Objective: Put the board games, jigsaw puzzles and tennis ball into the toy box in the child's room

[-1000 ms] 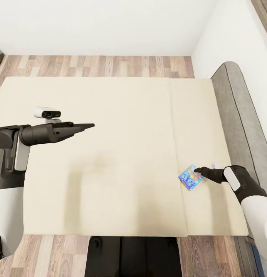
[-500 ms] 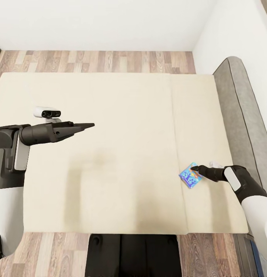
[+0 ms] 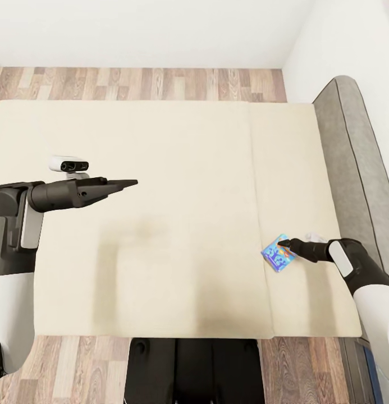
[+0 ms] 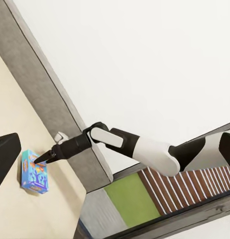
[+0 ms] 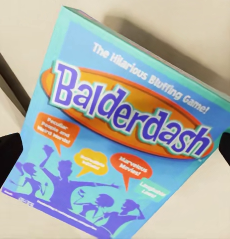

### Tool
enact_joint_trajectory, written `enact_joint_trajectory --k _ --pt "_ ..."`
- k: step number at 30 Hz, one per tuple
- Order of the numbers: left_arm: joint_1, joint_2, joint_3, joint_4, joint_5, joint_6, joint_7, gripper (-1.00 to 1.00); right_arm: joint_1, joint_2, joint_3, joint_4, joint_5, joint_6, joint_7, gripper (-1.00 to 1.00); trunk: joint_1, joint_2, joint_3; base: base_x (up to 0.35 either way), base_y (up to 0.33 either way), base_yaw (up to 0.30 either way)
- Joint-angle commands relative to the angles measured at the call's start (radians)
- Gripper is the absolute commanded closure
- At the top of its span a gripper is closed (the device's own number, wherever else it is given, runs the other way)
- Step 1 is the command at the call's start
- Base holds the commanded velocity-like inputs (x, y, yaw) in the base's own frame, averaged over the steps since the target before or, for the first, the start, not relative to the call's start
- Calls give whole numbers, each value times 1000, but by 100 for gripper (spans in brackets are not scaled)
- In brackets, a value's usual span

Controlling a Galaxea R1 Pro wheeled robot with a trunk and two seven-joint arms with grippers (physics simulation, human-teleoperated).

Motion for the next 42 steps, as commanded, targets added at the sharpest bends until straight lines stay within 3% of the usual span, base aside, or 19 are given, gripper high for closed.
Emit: enact_joint_trajectory --k 1,10,17,23,42 --pt "-1 0 -1 1 0 11 -4 -100 1 2 -5 41 -13 -36 3 -100 2 -1 -2 0 0 0" --pt "-1 -1 -2 1 -1 11 -4 -100 1 1 -6 42 -14 -34 5 -100 2 -1 -3 0 0 0" --pt "-1 -1 -2 1 -1 11 -4 -100 1 -35 -11 42 -15 -32 46 -100 2 -1 -3 0 0 0" --pt "-1 0 -2 1 -1 11 -4 -100 1 -52 -53 42 -14 -31 96 -100 2 -1 -3 0 0 0" --pt "-1 0 -2 1 -1 11 -4 -100 3 -52 -69 43 -14 -31 102 -100 2 -1 -3 0 0 0"
